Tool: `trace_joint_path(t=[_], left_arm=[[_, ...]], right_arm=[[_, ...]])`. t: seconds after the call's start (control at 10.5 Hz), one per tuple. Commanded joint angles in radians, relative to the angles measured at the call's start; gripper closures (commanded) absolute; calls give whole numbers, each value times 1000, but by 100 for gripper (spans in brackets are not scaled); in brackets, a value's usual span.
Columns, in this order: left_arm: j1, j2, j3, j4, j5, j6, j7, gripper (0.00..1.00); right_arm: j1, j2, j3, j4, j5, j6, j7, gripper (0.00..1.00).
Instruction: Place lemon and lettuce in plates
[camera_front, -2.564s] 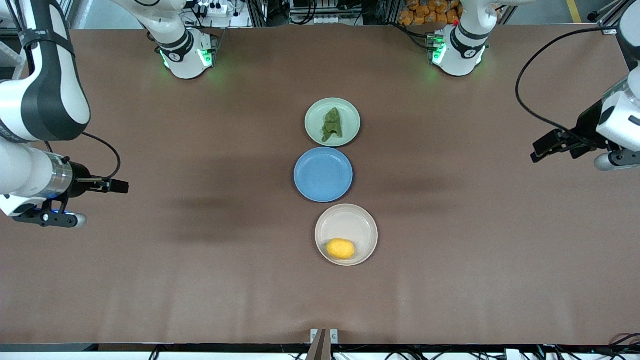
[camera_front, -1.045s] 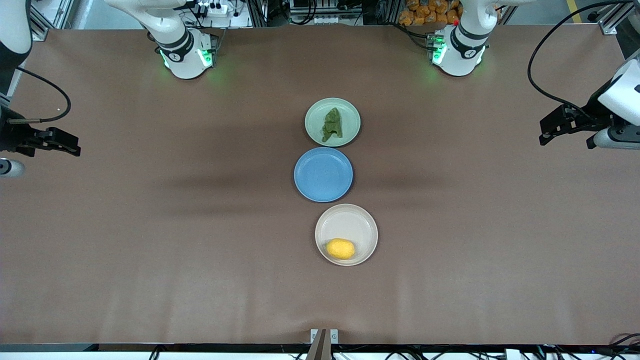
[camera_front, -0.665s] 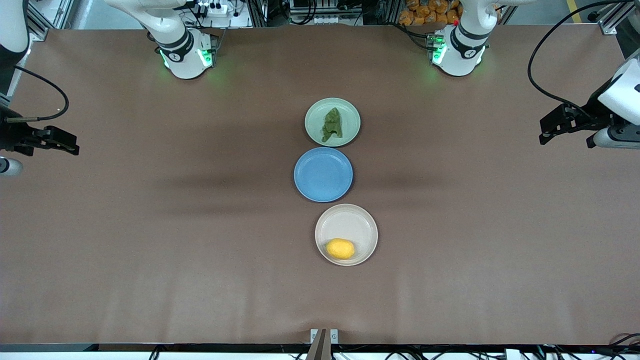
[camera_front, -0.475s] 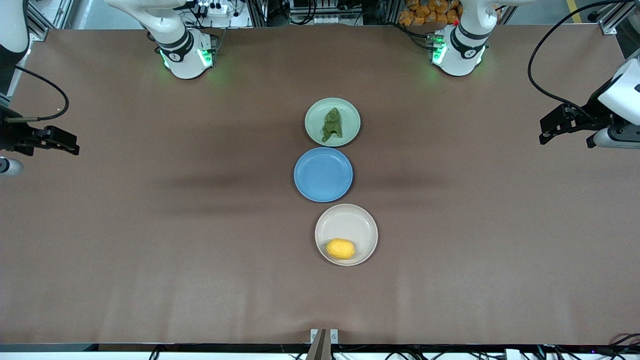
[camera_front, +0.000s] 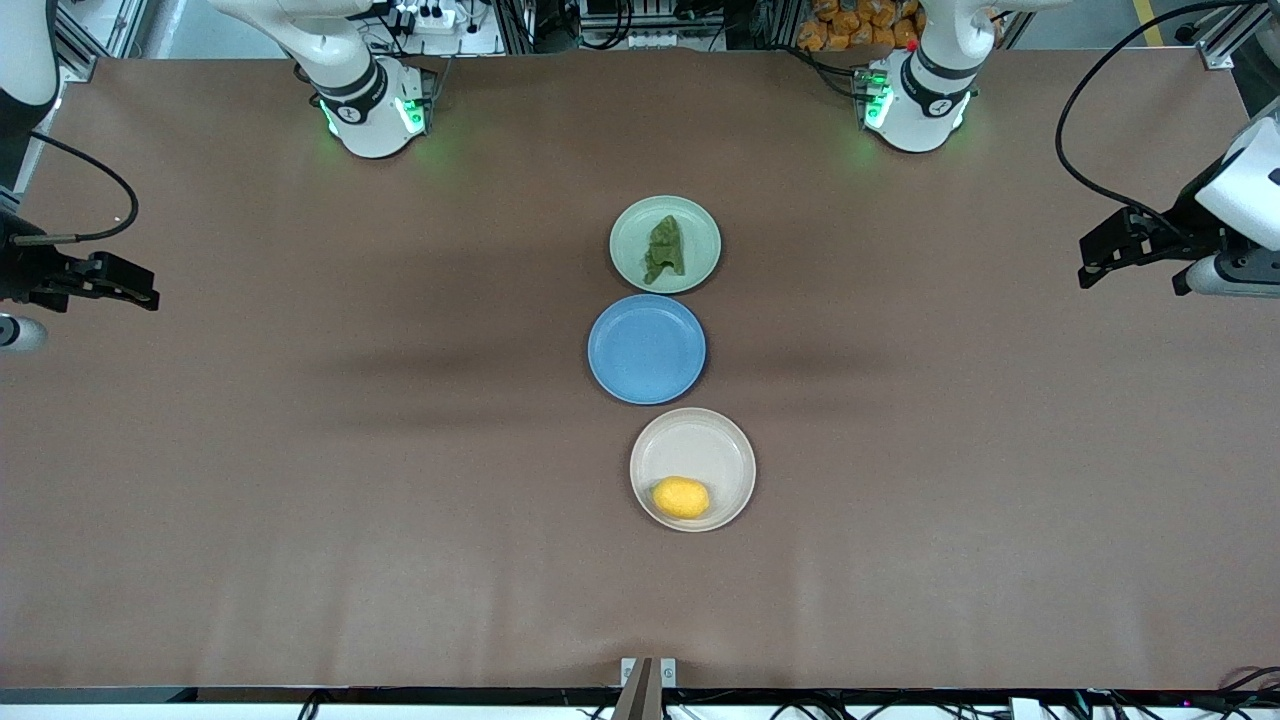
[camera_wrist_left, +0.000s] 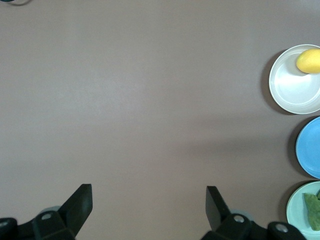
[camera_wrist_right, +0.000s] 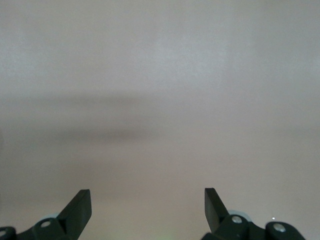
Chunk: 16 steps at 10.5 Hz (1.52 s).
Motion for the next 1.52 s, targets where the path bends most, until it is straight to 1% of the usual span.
trace_joint_path(t=[0.0,0.28,0.47,1.42], left_arm=[[1,5,-3,20,21,-21,-4,0],[1,4,-3,20,22,-21,-4,0],[3,4,-1,20,22,-21,-4,0],[4,5,-1,20,22,-21,-4,0]], right_arm=[[-6,-20,2,-20,15,20,-5,0],[-5,-16,2,-4,18,55,-4,0],[-9,-13,0,-4,58,63,-4,0],[-13,-13,0,-6,65,72,-4,0]])
